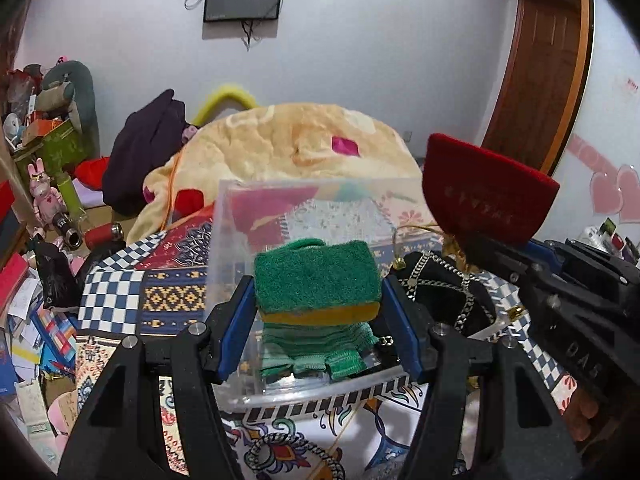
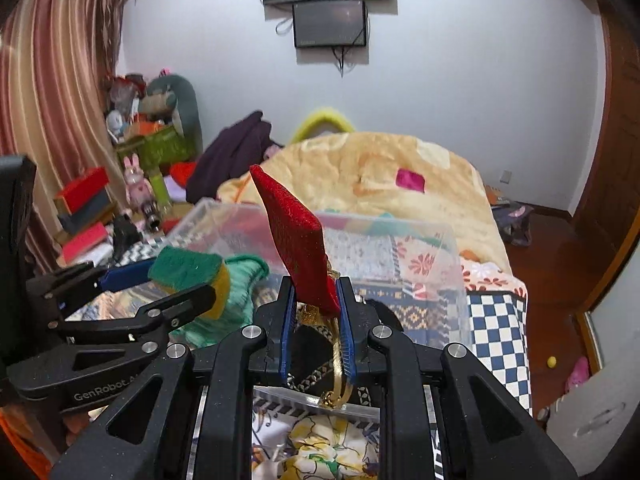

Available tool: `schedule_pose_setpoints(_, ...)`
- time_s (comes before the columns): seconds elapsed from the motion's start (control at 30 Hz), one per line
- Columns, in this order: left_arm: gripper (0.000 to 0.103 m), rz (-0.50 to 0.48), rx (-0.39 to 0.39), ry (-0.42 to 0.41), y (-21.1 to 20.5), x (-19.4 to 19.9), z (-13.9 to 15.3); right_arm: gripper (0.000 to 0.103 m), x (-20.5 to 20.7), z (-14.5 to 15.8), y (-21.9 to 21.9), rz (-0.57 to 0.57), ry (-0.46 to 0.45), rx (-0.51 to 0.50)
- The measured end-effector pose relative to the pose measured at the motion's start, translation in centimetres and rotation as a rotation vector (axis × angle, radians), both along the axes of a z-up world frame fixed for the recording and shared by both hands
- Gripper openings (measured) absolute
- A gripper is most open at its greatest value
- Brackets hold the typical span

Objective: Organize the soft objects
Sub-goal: 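Carry the sponge and red pouch with both grippers over the clear box, then lower and open both grippers to drop the sponge and pouch into the box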

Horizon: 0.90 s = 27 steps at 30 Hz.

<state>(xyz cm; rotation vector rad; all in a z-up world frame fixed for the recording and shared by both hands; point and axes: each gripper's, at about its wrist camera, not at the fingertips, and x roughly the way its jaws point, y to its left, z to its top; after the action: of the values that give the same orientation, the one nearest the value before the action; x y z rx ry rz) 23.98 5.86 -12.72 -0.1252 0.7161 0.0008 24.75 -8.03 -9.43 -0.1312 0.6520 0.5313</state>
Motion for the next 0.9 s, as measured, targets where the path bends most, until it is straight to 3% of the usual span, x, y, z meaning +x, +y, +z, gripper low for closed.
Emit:
schedule_pose_setpoints(0.47,0.064,-0.036,-0.001,0.053,-0.5,0.7,-1.0,0.023,0.3,-0.8,-0.2,0.047,0.067,-0.064)
schedule_pose_setpoints(0.7,0.067,-0.053,-0.016,0.023,-0.5,-1.1,0.3,0.036,-0.5,-0.1,-0.9,0.07,0.055,-0.053)
schedule_pose_setpoints(0.9,0.07,-0.061,-0.006,-0.046,-0.6,-3.3,2.7,0.039,-1.5,1.5,-2.0,0.072,0.022,-0.007)
